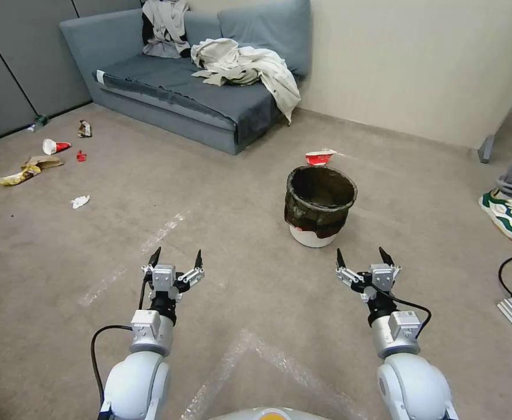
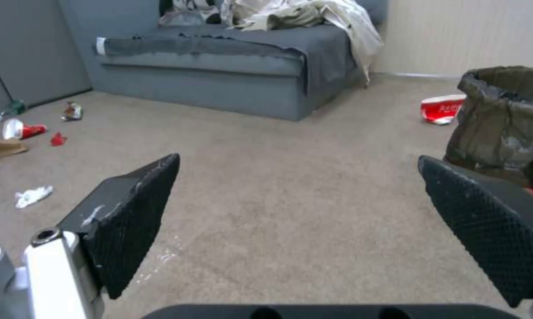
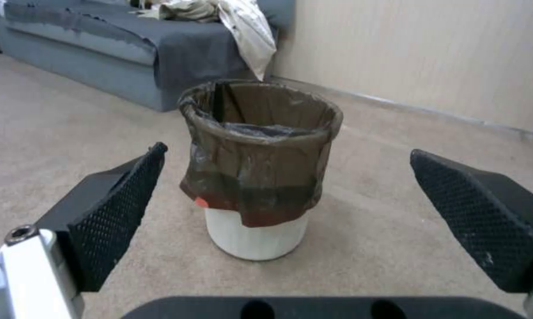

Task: Pick up the trash can from the floor.

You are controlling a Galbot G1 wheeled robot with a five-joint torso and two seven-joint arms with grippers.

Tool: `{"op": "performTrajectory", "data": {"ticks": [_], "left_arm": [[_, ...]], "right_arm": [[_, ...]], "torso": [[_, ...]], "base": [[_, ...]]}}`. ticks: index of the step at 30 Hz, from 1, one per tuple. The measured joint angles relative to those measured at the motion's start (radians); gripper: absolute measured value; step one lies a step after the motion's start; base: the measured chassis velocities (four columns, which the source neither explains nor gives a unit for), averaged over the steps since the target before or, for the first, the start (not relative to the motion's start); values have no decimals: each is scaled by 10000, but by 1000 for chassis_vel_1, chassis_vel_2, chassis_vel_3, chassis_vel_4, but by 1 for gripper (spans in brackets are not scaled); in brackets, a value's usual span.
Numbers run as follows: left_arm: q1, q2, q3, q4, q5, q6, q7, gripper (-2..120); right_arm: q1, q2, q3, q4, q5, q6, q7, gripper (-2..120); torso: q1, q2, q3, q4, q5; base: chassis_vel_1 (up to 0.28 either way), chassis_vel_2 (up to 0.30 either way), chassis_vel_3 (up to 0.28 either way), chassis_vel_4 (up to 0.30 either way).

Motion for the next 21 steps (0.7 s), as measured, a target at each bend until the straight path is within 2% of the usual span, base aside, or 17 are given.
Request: {"op": "performTrajectory", "data": {"ticks": [21], "left_arm": [[40, 0, -6, -92, 0, 2, -4, 100]], "right_arm": [[-25, 10, 0, 52, -3, -19, 0, 100]], "torso": [[0, 0, 0, -1, 1]], "base": [[0, 0, 0, 0]]}}
